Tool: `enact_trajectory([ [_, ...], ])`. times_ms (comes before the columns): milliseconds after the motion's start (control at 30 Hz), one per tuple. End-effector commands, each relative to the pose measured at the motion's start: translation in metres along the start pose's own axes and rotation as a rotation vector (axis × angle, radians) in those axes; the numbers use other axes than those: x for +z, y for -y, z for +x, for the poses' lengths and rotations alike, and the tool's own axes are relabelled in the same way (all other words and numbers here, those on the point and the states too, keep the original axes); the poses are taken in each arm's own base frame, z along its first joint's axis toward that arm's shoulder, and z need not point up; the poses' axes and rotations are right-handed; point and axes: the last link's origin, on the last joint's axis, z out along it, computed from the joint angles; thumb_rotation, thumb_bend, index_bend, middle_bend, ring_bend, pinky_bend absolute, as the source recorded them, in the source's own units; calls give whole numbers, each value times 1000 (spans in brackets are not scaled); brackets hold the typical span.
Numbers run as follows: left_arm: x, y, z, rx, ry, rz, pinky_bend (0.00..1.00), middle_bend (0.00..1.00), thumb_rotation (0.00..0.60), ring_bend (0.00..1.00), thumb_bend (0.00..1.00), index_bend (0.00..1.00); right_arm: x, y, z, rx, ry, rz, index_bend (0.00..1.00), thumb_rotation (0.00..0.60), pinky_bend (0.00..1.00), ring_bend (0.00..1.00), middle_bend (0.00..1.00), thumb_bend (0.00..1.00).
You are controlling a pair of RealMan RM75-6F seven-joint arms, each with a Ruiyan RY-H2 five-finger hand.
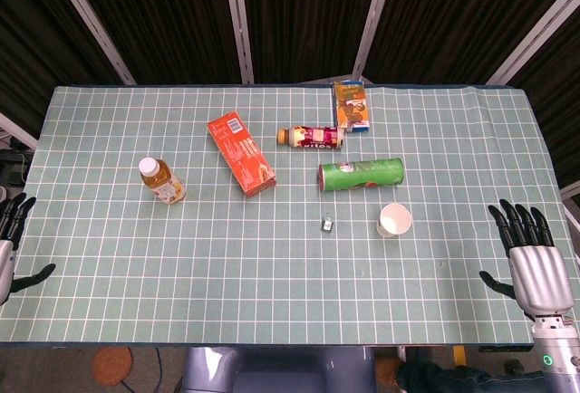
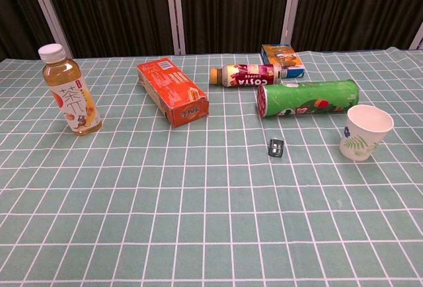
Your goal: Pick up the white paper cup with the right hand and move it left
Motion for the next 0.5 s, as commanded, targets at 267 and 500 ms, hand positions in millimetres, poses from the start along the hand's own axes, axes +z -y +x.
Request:
enact_trajectory([
  [267, -1, 0, 8, 9, -9, -2, 0, 0, 600, 0, 0, 0, 7, 27, -22, -134, 60, 156, 0, 600, 0, 0, 0, 0],
  [500, 2, 2, 10, 32, -9, 17, 0, 0, 600, 0, 0, 0, 31, 77, -44, -415, 30, 455, 0, 600, 0, 0, 0, 0],
])
